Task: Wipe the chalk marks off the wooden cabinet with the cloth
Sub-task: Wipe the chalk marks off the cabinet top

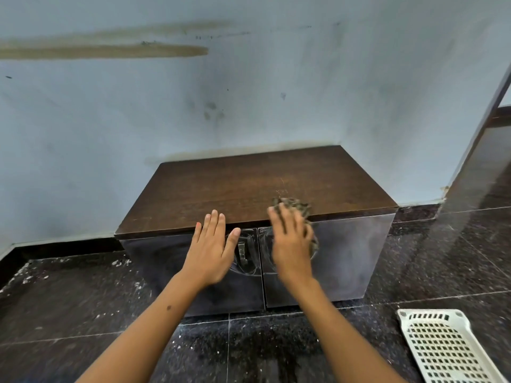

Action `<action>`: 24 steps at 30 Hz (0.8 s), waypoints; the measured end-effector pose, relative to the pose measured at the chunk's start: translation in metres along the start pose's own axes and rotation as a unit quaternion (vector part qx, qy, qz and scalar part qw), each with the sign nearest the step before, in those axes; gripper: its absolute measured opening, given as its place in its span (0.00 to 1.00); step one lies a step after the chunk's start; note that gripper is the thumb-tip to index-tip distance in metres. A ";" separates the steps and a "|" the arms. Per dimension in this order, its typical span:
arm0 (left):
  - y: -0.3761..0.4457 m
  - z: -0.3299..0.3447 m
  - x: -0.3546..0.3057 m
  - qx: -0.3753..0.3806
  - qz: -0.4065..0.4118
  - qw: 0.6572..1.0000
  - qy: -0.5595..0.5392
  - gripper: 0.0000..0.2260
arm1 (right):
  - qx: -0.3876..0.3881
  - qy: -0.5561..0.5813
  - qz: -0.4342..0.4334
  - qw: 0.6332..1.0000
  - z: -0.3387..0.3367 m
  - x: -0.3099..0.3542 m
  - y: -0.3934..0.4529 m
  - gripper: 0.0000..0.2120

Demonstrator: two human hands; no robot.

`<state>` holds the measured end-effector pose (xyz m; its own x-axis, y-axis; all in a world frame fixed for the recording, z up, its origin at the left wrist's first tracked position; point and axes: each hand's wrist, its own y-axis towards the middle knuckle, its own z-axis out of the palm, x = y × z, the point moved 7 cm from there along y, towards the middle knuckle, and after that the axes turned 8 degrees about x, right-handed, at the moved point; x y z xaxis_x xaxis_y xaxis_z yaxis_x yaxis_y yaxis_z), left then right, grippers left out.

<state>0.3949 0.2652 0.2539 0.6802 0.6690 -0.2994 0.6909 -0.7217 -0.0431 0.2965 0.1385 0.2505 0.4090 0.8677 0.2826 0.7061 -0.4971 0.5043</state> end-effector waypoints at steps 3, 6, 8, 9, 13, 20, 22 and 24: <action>-0.001 0.008 -0.002 -0.019 0.012 1.000 0.019 0.30 | 0.002 -0.029 -0.131 0.991 0.017 0.028 -0.015 0.26; -0.003 0.011 0.000 -0.032 0.022 0.998 0.046 0.35 | -0.061 -0.032 -0.145 0.987 0.016 -0.008 -0.024 0.26; -0.005 0.011 0.004 -0.040 0.033 0.995 0.081 0.35 | -0.127 0.001 -0.060 0.990 0.002 -0.049 -0.028 0.27; -0.006 0.012 0.005 -0.046 0.038 0.993 0.098 0.35 | -0.150 0.036 -0.017 0.988 -0.006 -0.068 -0.030 0.25; -0.008 0.013 0.006 -0.049 0.042 0.991 0.113 0.42 | -0.262 0.253 0.175 0.915 -0.026 -0.107 -0.035 0.17; -0.007 0.009 -0.002 -0.056 0.031 0.996 0.069 0.34 | -0.275 0.409 0.280 0.824 -0.012 -0.073 -0.043 0.16; -0.007 0.009 -0.005 -0.053 0.031 0.996 0.062 0.35 | -0.237 0.342 0.176 0.892 -0.004 -0.051 -0.037 0.16; -0.007 0.009 -0.006 -0.055 0.031 0.996 0.059 0.35 | -0.191 0.257 0.076 0.944 0.005 -0.028 -0.030 0.17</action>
<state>0.3841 0.2649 0.2474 0.7418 0.6451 -0.1832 0.6651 -0.7427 0.0778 0.2661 0.1291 0.2233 0.0845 0.7233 0.6853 0.3605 -0.6634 0.6557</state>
